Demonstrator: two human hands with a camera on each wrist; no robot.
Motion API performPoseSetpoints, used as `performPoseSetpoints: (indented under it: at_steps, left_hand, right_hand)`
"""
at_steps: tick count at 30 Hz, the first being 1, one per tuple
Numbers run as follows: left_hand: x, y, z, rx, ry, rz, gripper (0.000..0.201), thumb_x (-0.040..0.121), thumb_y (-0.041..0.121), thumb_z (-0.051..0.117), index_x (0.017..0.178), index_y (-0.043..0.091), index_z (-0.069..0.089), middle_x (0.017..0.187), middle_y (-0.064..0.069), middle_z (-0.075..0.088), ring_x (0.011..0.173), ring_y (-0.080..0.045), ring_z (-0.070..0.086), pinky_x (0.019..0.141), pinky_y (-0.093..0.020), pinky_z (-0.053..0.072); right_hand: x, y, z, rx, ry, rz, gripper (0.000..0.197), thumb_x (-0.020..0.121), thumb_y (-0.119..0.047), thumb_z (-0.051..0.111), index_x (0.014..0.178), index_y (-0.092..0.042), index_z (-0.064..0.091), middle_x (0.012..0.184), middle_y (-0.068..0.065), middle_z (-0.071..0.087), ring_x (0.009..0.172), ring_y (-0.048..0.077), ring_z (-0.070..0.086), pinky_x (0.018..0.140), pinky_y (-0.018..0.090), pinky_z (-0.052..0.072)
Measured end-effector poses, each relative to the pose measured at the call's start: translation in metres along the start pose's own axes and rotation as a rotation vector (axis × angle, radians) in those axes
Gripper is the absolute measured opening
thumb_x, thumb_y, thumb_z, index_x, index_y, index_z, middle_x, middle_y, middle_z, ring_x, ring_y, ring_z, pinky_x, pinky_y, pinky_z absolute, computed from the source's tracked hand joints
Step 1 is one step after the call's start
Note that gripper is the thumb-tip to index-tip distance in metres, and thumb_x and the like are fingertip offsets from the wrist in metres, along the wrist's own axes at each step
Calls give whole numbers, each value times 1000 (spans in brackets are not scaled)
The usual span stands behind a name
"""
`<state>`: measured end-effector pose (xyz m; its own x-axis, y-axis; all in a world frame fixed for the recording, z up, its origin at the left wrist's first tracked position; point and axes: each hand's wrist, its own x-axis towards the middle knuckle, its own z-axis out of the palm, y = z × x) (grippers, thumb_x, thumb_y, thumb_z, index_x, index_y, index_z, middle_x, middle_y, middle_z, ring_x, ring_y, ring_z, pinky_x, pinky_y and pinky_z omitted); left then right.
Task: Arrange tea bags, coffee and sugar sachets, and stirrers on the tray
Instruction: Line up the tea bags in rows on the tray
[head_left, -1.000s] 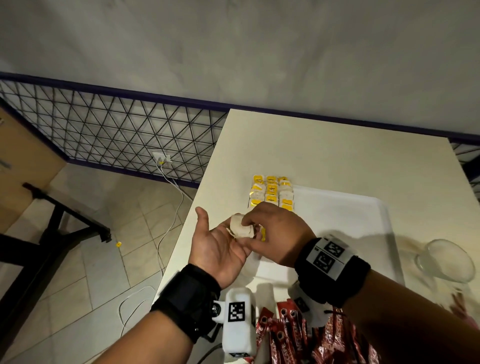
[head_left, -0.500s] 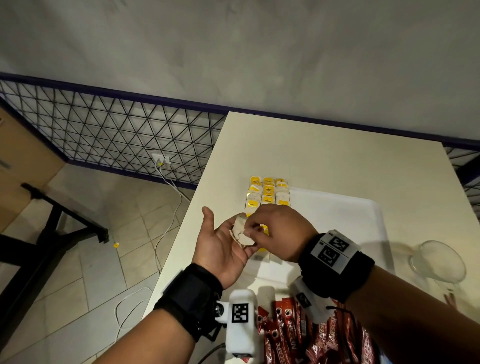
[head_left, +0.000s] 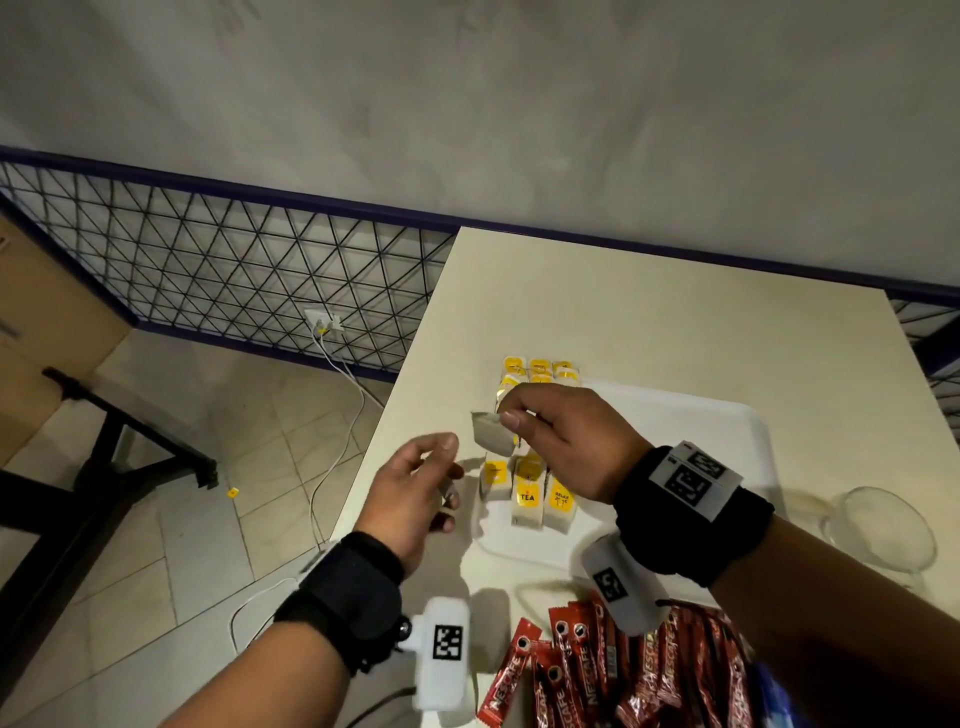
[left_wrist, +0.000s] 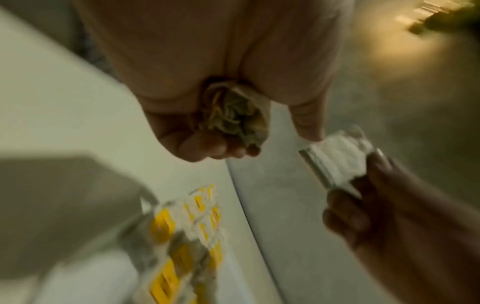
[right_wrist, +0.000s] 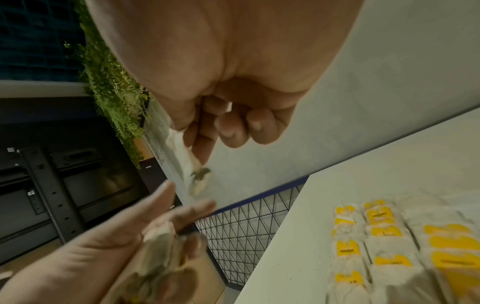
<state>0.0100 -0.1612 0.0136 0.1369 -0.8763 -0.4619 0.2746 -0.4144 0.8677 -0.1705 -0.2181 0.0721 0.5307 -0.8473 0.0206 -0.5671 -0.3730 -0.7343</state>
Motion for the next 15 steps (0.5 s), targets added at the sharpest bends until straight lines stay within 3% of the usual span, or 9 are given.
performPoseSetpoints:
  at_steps: [2, 4, 6, 9, 12, 15]
  left_hand:
    - [1, 12, -7, 200, -107, 199, 42, 73, 28, 76, 114, 20, 66, 73, -1, 56, 54, -16, 47, 47, -26, 40]
    - [4, 22, -7, 366, -181, 303, 26, 78, 14, 77, 102, 21, 71, 69, 12, 59, 55, -8, 49, 50, -19, 43]
    - [10, 28, -5, 511, -177, 365, 6, 82, 15, 75, 83, 20, 73, 70, 17, 63, 58, 1, 53, 57, -14, 41]
    - [19, 25, -6, 722, -162, 449, 8, 83, 24, 75, 76, 28, 71, 79, 10, 65, 70, 1, 55, 66, -15, 41]
    - [25, 17, -12, 890, -142, 395, 8, 80, 31, 77, 82, 33, 69, 78, 8, 62, 62, -4, 49, 60, -14, 38]
    - [27, 9, -27, 959, -109, 309, 14, 78, 33, 78, 91, 30, 71, 75, 13, 61, 53, 1, 47, 56, -12, 36]
  right_hand:
    - [3, -2, 0, -6, -33, -44, 19, 99, -28, 48, 92, -19, 64, 78, -9, 58, 74, 3, 50, 67, 16, 38]
    - [5, -3, 1, -23, -42, -99, 21, 97, -28, 48, 94, -15, 65, 81, -8, 59, 77, -1, 50, 68, 12, 37]
    - [8, -3, 4, -14, -32, -77, 15, 95, -26, 55, 93, -16, 66, 83, -12, 58, 75, -7, 50, 66, 9, 35]
    - [11, 4, 10, -70, -29, -57, 10, 89, -28, 65, 94, -20, 67, 90, -9, 63, 77, -1, 50, 67, 11, 34]
    - [16, 14, 20, -186, -94, 5, 14, 93, -27, 58, 99, -20, 68, 95, -5, 67, 88, 10, 56, 77, 27, 42]
    - [19, 27, 36, -252, -218, 144, 20, 96, -29, 51, 105, -22, 67, 100, -1, 69, 94, 18, 59, 81, 30, 45]
